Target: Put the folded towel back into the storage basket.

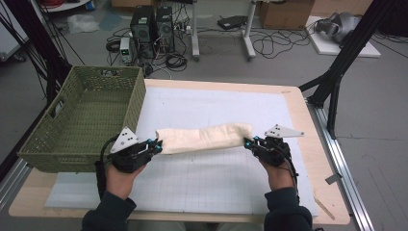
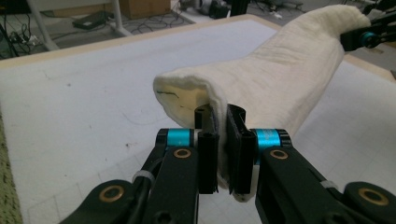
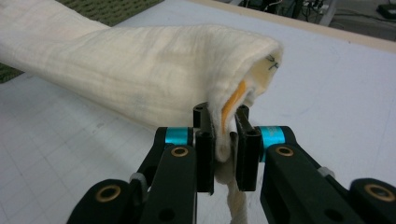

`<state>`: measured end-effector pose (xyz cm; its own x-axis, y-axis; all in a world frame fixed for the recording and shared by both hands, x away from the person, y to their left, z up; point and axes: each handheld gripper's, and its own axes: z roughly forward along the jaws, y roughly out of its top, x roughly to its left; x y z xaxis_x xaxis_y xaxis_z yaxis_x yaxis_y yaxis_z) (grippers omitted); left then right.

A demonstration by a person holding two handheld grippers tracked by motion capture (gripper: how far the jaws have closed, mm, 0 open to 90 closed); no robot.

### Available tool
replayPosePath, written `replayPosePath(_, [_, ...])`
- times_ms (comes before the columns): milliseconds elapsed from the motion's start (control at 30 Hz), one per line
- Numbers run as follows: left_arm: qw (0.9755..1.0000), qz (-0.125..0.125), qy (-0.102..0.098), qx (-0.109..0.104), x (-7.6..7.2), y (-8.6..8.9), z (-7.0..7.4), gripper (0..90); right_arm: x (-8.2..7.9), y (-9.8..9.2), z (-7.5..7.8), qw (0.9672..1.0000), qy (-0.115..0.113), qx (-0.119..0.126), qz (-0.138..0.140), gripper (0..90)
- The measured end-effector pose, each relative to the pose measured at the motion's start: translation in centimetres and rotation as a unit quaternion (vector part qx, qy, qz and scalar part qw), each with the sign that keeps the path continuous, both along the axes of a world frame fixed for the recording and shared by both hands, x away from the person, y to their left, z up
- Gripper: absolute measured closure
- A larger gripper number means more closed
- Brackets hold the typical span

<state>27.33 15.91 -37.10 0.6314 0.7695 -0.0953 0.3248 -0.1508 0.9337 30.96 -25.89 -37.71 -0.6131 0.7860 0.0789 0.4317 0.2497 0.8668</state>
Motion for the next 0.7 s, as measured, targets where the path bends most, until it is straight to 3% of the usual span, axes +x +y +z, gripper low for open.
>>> replayPosePath(367, [0.9992, 0.029, -0.027, -0.012, -1.1, 2.3, 2.0, 83.9, 2.6, 2.6, 2.9, 0.9992, -0.029, -0.001, 0.028, 81.9])
replayPosePath(700, [0.9970, 0.060, -0.047, -0.014, -2.2, 5.4, 3.9, 83.9, 5.2, 6.1, 4.5, 0.9954, -0.061, 0.020, 0.071, 81.9])
